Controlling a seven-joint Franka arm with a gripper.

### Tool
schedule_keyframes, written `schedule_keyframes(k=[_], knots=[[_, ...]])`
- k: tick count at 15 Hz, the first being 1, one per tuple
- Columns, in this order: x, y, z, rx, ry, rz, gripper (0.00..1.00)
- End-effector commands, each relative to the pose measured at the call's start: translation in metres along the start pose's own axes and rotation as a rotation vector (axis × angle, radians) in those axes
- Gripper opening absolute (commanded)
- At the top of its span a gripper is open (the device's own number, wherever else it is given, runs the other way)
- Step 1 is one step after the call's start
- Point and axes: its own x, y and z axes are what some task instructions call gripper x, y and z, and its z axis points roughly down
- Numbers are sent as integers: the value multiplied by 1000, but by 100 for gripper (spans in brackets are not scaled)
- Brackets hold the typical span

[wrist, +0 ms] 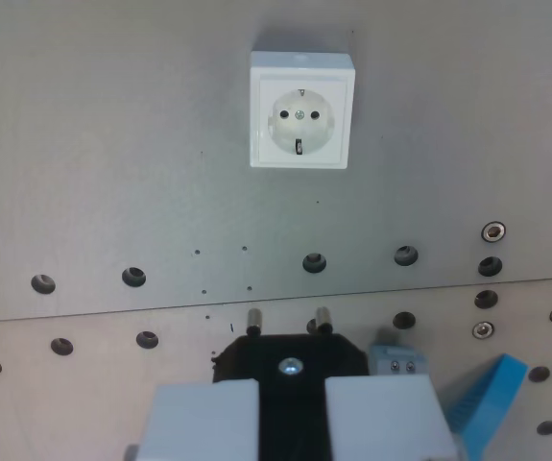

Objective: Move above the white socket

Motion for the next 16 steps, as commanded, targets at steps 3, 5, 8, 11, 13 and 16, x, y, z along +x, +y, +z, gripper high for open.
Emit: schedule_keyframes(k=[3, 5, 8, 11, 13, 16], knots=[[0, 0, 0, 0, 1, 0, 0], [0, 0, 0, -1, 1, 0, 0], [0, 0, 1, -1, 2, 1, 0], [0, 0, 4, -2, 6, 2, 0], [0, 1, 7, -3, 14, 3, 0], [-1, 1, 12, -5, 31, 4, 0]])
